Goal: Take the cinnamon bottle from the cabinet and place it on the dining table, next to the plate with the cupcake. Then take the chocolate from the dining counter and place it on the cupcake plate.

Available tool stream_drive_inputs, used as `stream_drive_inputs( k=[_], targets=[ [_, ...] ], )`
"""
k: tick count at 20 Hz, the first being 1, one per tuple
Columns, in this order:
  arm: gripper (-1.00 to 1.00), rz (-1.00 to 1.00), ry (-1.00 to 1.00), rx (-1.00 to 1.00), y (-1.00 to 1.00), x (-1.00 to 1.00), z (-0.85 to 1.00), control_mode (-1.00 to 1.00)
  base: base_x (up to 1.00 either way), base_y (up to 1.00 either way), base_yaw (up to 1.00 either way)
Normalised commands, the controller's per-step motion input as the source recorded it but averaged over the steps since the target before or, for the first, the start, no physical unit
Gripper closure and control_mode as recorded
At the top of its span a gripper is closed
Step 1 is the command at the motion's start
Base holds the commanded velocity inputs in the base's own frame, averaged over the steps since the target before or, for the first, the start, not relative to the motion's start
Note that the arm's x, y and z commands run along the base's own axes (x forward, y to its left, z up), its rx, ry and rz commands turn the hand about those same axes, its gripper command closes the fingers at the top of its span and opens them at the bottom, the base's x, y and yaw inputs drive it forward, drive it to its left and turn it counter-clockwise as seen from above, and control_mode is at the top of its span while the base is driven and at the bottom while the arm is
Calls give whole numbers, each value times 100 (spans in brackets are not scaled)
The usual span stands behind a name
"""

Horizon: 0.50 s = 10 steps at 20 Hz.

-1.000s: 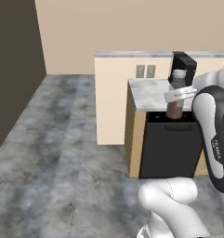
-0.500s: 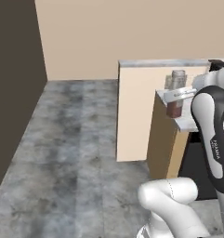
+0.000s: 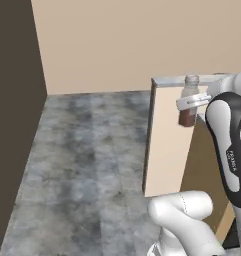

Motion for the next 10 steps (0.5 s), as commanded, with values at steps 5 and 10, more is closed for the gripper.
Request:
stream_drive_inputs(
  k=[5,10],
  targets=[
    [100,0,0,0,0,0,0,100,100,59,-27],
    [100,0,0,0,0,0,0,100,100,61,-32]
  ],
)
